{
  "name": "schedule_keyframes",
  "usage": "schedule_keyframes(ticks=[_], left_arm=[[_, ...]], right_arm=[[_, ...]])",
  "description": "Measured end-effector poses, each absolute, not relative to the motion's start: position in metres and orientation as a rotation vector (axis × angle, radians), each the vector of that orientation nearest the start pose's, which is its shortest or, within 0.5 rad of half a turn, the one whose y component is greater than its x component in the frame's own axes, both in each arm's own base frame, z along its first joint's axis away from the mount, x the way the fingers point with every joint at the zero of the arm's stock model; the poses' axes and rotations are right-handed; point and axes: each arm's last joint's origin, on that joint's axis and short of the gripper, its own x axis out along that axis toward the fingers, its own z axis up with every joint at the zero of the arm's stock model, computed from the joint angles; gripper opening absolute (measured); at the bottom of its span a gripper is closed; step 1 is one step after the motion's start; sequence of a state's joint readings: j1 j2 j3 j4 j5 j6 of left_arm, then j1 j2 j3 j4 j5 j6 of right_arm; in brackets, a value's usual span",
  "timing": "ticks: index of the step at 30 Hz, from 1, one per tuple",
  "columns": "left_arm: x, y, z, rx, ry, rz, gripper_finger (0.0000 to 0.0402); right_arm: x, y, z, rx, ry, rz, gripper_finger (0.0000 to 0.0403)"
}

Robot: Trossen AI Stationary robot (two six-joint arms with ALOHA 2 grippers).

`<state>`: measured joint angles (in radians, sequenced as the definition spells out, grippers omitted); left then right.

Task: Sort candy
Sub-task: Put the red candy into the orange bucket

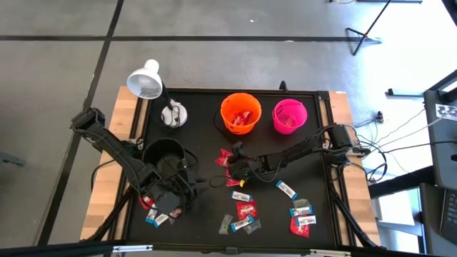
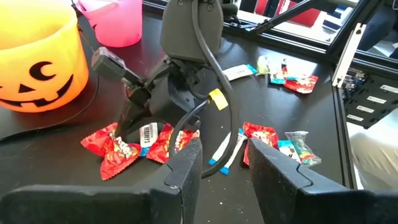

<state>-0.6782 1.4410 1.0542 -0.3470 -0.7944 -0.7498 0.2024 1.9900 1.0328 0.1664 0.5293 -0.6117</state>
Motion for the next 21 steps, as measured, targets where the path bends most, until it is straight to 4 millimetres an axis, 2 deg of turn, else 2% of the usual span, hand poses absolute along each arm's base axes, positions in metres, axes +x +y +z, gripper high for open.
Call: schedule_keyframes(ticks=[7,11,16,21], left_arm=[[0.247,-0.173,0.270,-0.246,0.459,0.300,0.0121],[0.247,-0.173,0.270,-0.246,0.459,0.300,0.0121],[0.247,-0.173,0.270,-0.246,0.459,0.300,0.0121],[0.247,-0.173,0.270,-0.246,0.459,0.298,0.0121]], right_arm=[[0.377,0.062,0.114,-0.875,0.839,-0.102,0.0004],[0.374,0.070,0.120,-0.897,0.835,-0.121,0.0002],[0.369,0.073,0.141,-0.869,0.799,-0.140,0.0001],[0.363,0.069,0.180,-0.800,0.704,-0.200,0.0001]])
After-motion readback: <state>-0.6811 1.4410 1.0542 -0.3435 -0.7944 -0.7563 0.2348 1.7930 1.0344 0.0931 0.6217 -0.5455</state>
